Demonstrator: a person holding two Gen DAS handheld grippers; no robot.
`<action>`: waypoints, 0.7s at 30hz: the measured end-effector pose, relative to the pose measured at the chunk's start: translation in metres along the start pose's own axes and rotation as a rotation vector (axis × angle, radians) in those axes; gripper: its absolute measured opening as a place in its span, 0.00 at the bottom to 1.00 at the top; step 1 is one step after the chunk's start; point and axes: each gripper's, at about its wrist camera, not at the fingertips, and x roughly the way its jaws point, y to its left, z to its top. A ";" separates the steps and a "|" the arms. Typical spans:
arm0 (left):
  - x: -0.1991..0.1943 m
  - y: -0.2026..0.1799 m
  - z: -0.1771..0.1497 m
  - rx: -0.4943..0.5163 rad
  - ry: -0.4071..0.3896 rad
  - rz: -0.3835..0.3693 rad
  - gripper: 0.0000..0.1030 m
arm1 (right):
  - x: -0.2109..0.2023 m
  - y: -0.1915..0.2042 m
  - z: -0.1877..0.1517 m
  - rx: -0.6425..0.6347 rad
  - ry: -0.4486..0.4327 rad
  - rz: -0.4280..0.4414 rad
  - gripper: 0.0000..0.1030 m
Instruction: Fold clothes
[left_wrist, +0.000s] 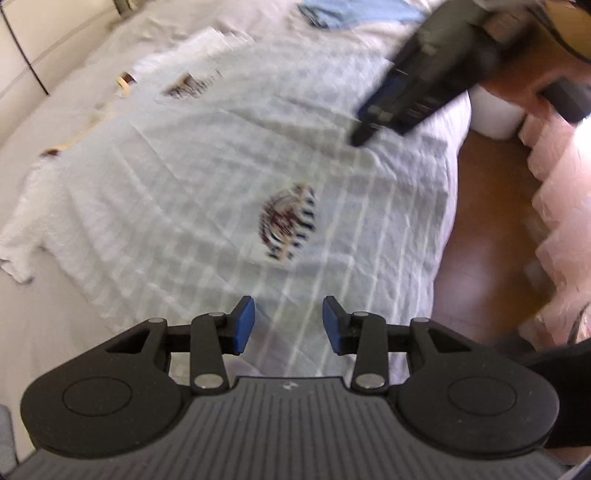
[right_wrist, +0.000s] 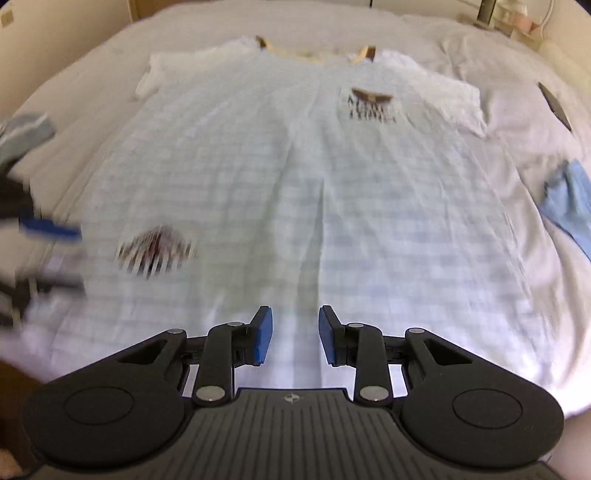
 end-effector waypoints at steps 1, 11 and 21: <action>0.000 0.000 -0.003 0.006 0.013 -0.007 0.34 | 0.008 0.000 0.004 -0.021 0.001 0.010 0.30; -0.045 0.020 -0.003 -0.144 0.091 -0.001 0.35 | -0.003 -0.051 -0.023 0.120 0.131 -0.091 0.32; -0.136 0.061 0.043 -0.533 -0.031 0.081 0.74 | -0.105 -0.041 0.006 0.354 0.064 -0.033 0.69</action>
